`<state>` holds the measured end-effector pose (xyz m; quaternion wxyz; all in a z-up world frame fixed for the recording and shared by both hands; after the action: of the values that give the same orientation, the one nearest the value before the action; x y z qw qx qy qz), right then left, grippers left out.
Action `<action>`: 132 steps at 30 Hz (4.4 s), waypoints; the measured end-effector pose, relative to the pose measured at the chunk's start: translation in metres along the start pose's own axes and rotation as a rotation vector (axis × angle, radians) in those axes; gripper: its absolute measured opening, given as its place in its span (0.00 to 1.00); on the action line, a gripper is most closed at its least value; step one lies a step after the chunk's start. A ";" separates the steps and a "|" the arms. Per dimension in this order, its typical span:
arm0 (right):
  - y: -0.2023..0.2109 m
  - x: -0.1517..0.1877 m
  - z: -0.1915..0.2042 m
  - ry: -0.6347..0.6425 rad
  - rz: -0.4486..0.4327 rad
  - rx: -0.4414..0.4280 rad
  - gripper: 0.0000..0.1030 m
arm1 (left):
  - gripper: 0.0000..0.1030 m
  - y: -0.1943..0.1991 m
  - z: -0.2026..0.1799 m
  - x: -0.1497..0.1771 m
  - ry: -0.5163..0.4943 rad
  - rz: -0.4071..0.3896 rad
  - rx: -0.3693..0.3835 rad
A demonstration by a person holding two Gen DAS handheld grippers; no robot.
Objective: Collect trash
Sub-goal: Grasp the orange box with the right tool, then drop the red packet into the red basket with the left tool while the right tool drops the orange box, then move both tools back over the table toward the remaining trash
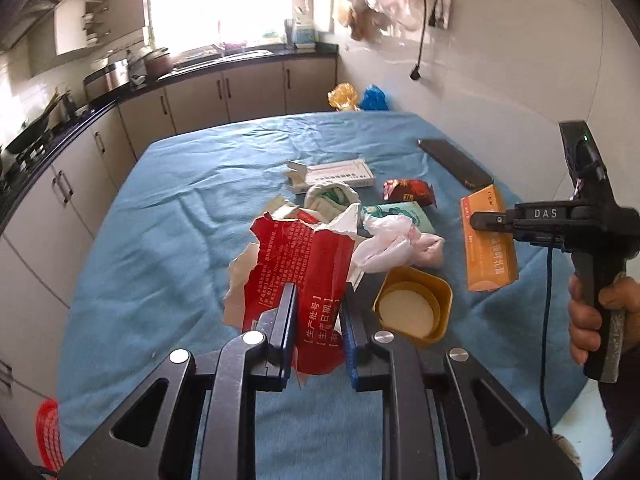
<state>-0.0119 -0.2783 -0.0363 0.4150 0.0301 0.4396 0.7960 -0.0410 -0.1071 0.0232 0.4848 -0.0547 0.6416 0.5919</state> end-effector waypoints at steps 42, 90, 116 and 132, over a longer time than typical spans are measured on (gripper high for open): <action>-0.022 0.233 0.271 0.581 0.136 -0.267 0.24 | 0.19 0.165 0.252 0.298 0.800 0.072 -0.429; -0.111 0.337 0.322 0.624 0.334 -0.308 0.59 | 0.65 0.169 0.265 0.315 0.693 0.192 -0.634; -0.056 0.257 0.242 0.494 0.212 -0.298 0.64 | 0.71 0.165 0.206 0.249 0.531 0.179 -0.634; -0.012 0.185 0.167 0.391 0.093 -0.258 0.69 | 0.74 0.138 0.165 0.208 0.444 0.183 -0.554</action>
<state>-0.0564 -0.0357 -0.0012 0.2852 -0.1579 0.4044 0.8545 -0.1466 0.1721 0.0062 0.2457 -0.2534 0.5489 0.7577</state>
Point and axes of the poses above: each gripper's, at about its wrist camera, not at the fingertips, and y roughly against the way its jaws point, z to its left, x to its underside, the point moved 9 cm from there along -y, roughly the way its jaws point, and after that the axes turned 15 degrees about -y, right-handed, at the moved point
